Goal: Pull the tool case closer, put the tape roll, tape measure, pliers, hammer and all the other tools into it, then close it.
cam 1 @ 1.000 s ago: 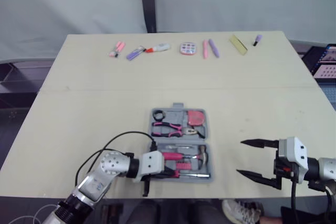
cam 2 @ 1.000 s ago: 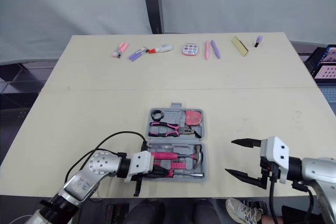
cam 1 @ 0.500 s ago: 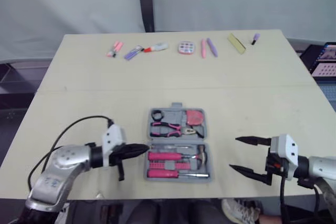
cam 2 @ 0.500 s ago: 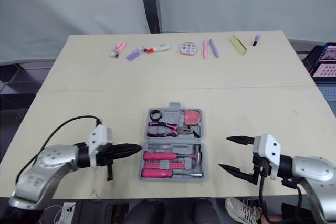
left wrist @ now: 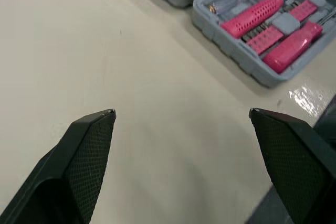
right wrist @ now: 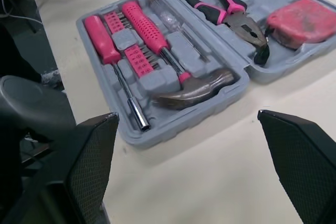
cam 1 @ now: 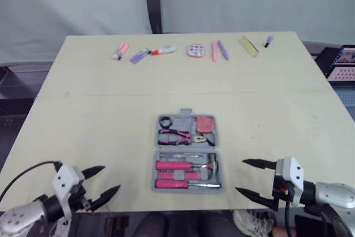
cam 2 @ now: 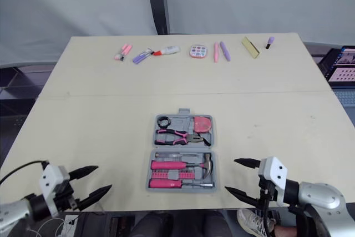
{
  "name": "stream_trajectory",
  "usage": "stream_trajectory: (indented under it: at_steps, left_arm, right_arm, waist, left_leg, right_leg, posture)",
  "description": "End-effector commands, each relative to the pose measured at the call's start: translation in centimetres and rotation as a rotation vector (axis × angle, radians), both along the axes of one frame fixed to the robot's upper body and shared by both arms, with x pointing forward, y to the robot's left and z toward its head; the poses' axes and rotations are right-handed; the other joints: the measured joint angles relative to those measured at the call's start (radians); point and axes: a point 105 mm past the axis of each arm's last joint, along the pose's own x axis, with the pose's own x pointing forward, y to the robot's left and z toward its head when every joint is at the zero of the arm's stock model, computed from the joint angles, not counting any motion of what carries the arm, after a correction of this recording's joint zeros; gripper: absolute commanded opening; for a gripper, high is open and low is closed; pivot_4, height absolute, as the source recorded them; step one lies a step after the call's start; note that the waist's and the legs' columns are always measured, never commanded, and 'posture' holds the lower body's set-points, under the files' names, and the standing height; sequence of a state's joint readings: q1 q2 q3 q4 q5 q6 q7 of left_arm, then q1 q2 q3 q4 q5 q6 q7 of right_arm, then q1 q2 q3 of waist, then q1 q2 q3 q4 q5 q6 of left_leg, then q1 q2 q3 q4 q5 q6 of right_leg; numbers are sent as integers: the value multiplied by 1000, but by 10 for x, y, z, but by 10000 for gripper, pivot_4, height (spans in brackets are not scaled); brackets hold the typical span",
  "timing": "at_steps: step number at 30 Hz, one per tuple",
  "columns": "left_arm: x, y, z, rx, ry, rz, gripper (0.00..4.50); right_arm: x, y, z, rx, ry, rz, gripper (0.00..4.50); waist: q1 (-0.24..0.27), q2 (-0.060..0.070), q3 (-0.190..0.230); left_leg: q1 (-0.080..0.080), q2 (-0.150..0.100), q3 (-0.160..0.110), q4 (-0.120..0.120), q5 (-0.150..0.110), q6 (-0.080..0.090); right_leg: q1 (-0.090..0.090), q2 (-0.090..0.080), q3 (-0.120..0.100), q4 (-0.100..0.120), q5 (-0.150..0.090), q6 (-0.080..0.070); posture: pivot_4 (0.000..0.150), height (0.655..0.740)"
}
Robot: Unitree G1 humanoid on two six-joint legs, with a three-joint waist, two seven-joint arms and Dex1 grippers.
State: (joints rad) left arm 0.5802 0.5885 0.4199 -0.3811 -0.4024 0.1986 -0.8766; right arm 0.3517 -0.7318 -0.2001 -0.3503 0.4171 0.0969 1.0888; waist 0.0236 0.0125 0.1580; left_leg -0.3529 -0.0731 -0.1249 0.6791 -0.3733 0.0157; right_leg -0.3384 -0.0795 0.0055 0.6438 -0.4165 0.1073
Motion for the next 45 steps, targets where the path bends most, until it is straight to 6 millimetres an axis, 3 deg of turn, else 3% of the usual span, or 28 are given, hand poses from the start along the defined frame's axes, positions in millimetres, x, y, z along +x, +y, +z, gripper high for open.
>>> stream_trajectory:
  at_steps: [1,5,9,13,18,25,29,34,45]
  left_arm:
    - [-3,3,5,11,-30,9,44701]
    - [4,5,-4,76,-4,-15,44701]
    - [30,-2,2,49,-56,-18,44701]
    - [53,-16,10,1,-72,-80,27085]
    - [77,-30,14,15,-85,-165,466]
    - [108,-45,11,94,-99,-224,466]
    - [112,-55,9,83,-79,-265,466]
    - [113,-66,-9,127,-5,-335,466]
    - [133,-81,-13,172,-53,-365,466]
  right_arm:
    - [0,2,6,6,-39,7,45000]
    - [5,1,7,-6,-48,-7,45000]
    - [9,-1,12,-40,-41,-8,45000]
    - [16,-2,16,-66,-40,-16,26776]
    - [32,-4,14,-78,-64,-65,317]
    - [60,7,3,-86,-73,-152,317]
    - [70,4,-5,-143,-58,-211,317]
    - [88,5,-16,-218,-4,-258,317]
    - [95,16,-24,-263,70,-236,317]
  waist:
    - [4,0,0]
    - [3,0,0]
    - [2,0,0]
    - [1,0,0]
    - [-7,0,0]
    - [-16,-1,0]
    - [-22,-1,0]
    - [-26,0,0]
    - [-25,0,0]
  left_leg:
    - [0,0,-1,0,0,0]
    - [0,0,-1,0,0,0]
    - [0,0,-1,0,0,0]
    - [0,-1,-1,1,0,0]
    - [0,-1,0,-2,0,0]
    - [1,-1,0,0,0,0]
    - [1,-1,-1,0,0,0]
    - [0,-1,-1,0,0,0]
    - [-1,-2,-1,1,0,0]
  right_leg:
    - [0,0,0,0,0,0]
    - [0,0,0,0,0,0]
    - [0,0,0,1,0,0]
    - [0,0,0,2,0,0]
    - [-3,0,-1,9,0,0]
    - [-5,0,-1,14,0,0]
    - [-6,0,-1,16,0,0]
    - [-6,0,-1,17,0,0]
    - [-10,0,-1,20,0,0]
  posture:
    - [1500,7400]
    - [1500,7400]
    - [1500,7400]
    - [1500,7400]
    - [1500,7400]
    - [1500,7400]
    - [1500,7400]
    - [1500,7400]
    - [1500,7400]
